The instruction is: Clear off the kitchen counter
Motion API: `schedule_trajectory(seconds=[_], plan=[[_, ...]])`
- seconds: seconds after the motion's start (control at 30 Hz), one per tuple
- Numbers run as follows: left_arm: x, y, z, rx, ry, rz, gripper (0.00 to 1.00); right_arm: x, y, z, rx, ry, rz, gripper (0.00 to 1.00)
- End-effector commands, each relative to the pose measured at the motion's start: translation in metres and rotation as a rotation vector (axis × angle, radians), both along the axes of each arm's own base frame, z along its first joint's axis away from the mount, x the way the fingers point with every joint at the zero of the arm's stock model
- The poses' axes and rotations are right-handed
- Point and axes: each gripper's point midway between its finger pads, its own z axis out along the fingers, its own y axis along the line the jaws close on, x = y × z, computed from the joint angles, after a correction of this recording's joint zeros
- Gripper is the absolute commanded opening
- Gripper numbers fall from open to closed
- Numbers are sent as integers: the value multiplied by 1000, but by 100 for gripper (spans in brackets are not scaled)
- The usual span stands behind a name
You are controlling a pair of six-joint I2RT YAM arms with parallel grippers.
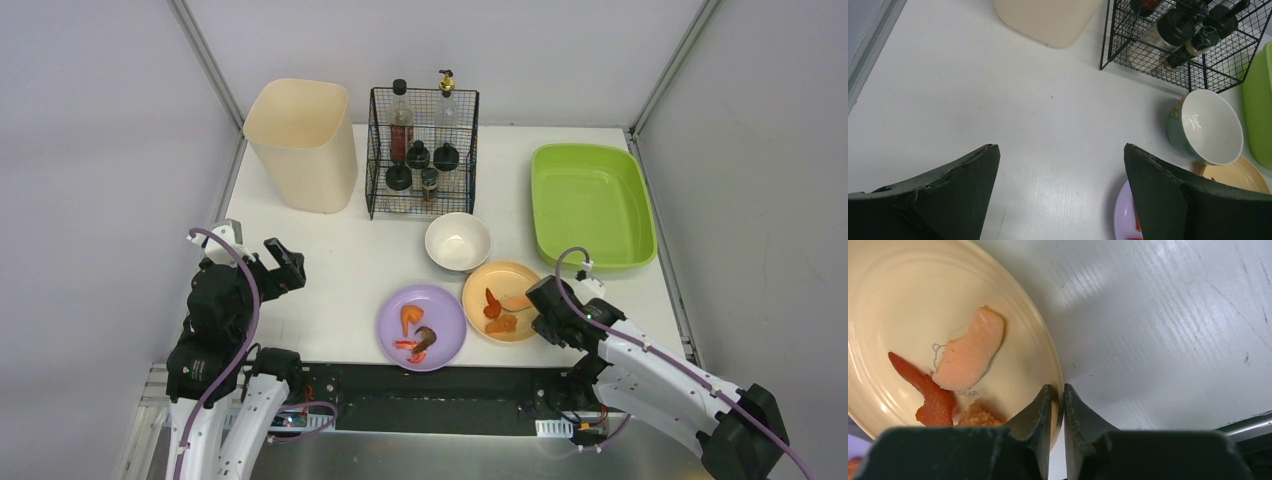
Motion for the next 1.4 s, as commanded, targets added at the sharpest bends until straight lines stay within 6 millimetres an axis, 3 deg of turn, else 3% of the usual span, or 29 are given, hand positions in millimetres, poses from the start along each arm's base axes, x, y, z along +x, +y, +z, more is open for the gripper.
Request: schedule_trajectory(seconds=[0.0,0.07,0.4,0.7,1.0,1.27,1.37], plan=[[5,-1,6,2,-19,-7,100,7,5,4,32,-35,-19,9],[5,-2,5,1,-16,-10,100,7,5,4,37,-40,-19,0],[8,-3,4,0,-4,-14,100,4,4,18,98,-93,-19,0],[7,-2,4,1,-6,-9,100,1,-1,51,124,-157,3,0],[9,-7,5,-18,2,-24,100,-7,9,85,189,-172,99,0],[28,-25,11,-58,79,-97,100,-7,10,111,192,-207,150,0],[37,-28,22,-85,88,-87,100,-3,12,122,190,-221,166,0]])
